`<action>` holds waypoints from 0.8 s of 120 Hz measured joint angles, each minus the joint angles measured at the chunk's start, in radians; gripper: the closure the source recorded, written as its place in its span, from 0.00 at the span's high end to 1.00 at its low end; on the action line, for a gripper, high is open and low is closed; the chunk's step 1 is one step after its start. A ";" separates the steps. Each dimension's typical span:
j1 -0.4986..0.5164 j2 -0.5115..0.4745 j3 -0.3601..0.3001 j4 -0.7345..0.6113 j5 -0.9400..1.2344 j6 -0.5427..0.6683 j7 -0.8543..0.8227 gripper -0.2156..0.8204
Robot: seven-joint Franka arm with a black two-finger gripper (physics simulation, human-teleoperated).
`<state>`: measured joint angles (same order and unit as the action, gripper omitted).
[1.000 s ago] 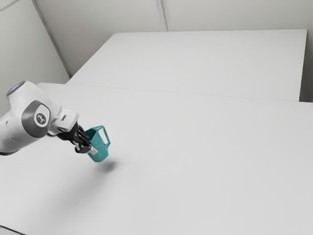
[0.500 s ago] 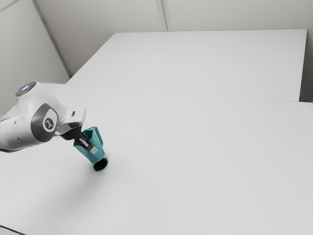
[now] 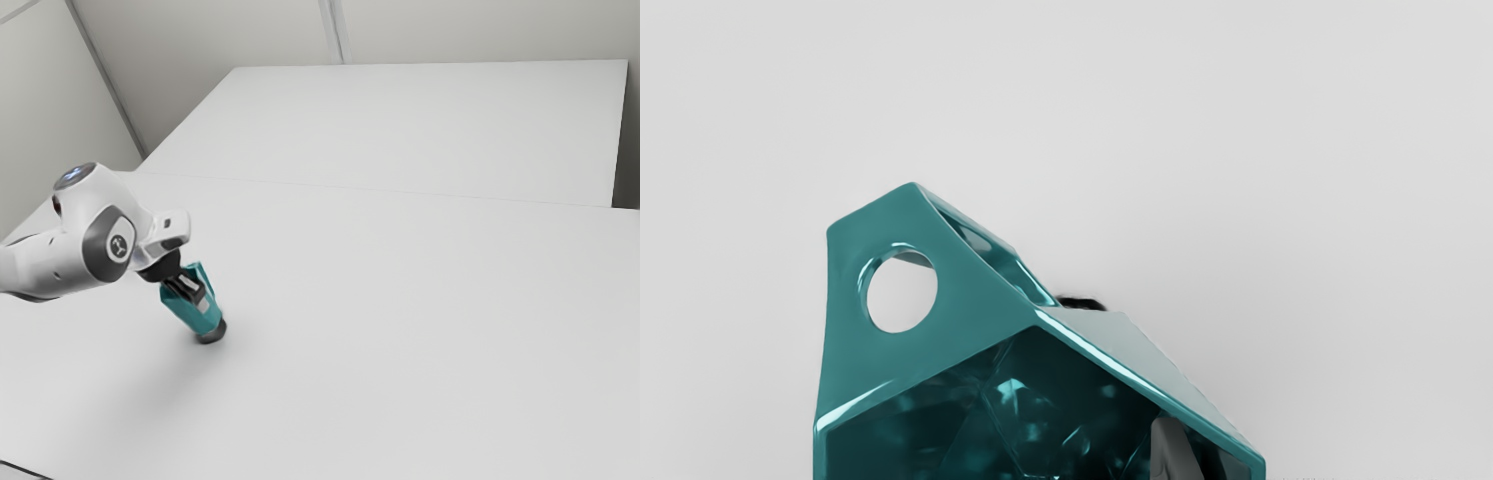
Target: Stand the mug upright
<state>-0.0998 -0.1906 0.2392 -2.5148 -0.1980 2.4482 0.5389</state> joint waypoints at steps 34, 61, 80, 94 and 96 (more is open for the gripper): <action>-0.009 0.061 0.000 0.087 0.097 -0.127 -0.109 0.04; -0.023 0.095 0.000 0.117 0.127 -0.169 -0.173 0.05; -0.026 0.099 0.000 0.118 0.129 -0.181 -0.204 0.21; -0.026 0.097 0.000 0.119 0.129 -0.186 -0.222 0.38; -0.026 0.095 0.000 0.120 0.128 -0.186 -0.224 0.40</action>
<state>-0.1255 -0.0955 0.2393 -2.3951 -0.0697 2.2623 0.3151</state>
